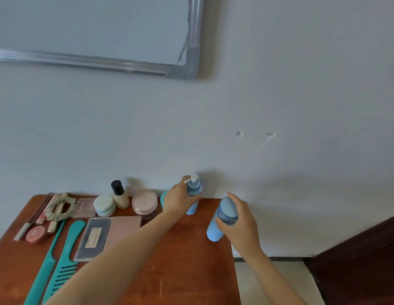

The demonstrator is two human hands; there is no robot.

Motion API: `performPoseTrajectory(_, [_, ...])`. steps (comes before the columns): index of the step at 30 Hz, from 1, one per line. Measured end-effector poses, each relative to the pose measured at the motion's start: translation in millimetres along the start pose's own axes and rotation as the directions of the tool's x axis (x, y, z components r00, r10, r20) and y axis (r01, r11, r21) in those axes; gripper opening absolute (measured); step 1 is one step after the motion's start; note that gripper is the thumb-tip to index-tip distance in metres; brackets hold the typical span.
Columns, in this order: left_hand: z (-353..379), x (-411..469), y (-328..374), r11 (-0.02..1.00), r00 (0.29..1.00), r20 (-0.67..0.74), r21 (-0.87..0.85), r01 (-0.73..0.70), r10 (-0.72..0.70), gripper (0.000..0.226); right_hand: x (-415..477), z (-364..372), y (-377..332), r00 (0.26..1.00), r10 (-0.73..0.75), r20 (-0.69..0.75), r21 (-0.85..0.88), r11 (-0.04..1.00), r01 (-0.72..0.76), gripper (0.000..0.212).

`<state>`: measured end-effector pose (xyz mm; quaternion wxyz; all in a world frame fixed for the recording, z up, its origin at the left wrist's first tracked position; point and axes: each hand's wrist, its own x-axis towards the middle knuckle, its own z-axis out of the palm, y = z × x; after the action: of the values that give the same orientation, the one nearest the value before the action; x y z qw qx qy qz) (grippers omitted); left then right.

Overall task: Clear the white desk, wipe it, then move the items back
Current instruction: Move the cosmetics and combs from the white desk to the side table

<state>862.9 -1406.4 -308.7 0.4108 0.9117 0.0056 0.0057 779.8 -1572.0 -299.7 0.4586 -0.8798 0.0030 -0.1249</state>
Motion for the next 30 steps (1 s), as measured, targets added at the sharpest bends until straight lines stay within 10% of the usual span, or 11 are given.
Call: performPoseTrajectory(30, [-12, -94, -67, 0.978, 0.997, -0.08, 0.209, -0.004, 0.021, 0.043, 85, 36, 1, 0.985, -0.044, 0.164, -0.066, 0.996, 0.056, 0.072])
